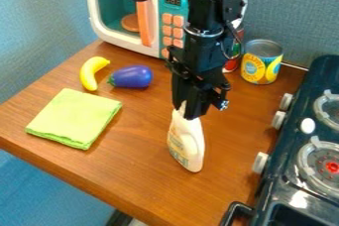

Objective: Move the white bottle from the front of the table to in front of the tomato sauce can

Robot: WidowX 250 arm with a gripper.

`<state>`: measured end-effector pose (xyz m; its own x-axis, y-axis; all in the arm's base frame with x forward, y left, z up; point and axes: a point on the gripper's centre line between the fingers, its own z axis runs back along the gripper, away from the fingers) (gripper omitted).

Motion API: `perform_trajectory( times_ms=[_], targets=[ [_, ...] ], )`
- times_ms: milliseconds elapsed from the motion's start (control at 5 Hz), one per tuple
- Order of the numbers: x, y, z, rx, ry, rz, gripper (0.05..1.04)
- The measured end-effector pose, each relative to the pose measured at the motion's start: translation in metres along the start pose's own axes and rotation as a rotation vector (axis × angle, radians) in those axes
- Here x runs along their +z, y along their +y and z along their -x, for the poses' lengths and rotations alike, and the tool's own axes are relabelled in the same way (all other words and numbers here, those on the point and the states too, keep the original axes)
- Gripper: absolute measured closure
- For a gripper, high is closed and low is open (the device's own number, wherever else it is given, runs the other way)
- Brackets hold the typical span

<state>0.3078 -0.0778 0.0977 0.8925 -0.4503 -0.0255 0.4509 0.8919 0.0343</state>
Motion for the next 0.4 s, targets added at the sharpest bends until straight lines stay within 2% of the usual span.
perform_trajectory(
  times_ms=[200, 400],
  targets=[
    [0.015, -0.001, 0.001, 0.001, -0.043, 0.006, 0.728],
    [0.038, 0.004, -0.007, 0.008, -0.085, -0.009, 0.728]
  ],
)
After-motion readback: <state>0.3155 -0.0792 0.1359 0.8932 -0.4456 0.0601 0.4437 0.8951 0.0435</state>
